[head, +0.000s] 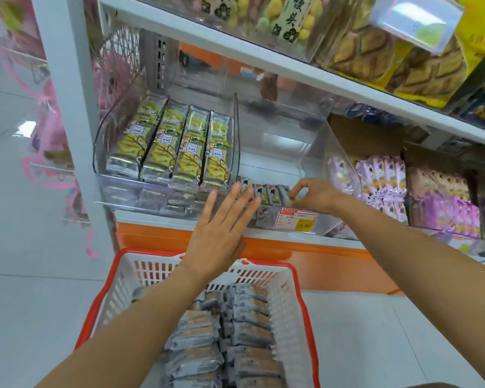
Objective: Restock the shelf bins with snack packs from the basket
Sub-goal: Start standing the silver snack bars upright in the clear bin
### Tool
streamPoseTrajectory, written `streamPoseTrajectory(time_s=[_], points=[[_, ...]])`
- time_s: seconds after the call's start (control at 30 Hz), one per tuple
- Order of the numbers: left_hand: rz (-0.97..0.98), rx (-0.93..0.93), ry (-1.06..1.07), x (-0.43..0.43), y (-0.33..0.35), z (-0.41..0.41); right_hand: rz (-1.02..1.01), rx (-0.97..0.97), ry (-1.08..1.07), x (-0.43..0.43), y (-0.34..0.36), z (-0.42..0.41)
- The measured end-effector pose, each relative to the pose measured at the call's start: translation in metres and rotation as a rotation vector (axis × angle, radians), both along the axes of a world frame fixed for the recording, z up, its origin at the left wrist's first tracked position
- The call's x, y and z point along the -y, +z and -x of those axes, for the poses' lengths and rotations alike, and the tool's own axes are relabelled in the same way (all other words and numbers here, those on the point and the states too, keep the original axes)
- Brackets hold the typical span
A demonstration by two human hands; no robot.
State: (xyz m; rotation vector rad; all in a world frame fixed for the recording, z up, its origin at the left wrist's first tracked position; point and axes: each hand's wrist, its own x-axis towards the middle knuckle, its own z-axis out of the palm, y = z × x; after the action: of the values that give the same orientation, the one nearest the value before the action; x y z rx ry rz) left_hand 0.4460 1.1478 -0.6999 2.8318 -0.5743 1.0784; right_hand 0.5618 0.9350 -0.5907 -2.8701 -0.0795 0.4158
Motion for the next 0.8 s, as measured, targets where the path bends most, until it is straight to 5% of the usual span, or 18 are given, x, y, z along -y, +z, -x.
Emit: streamPoseTrajectory(time_s=[0.3, 0.53, 0.7, 0.8], points=[[-0.004, -0.057, 0.009, 0.001, 0.003, 0.004, -0.108, -0.088, -0.025, 0.003, 0.008, 0.006], [-0.001, -0.121, 0.046, 0.005, 0.011, 0.015, -0.403, 0.184, -0.105, 0.003, 0.019, 0.034], [-0.021, -0.168, 0.046, 0.010, 0.001, 0.032, -0.696, 0.387, 0.059, -0.003, 0.015, 0.082], [-0.014, -0.206, 0.014, 0.012, -0.011, 0.044, -0.682, 0.504, 0.174, -0.004, -0.005, 0.114]])
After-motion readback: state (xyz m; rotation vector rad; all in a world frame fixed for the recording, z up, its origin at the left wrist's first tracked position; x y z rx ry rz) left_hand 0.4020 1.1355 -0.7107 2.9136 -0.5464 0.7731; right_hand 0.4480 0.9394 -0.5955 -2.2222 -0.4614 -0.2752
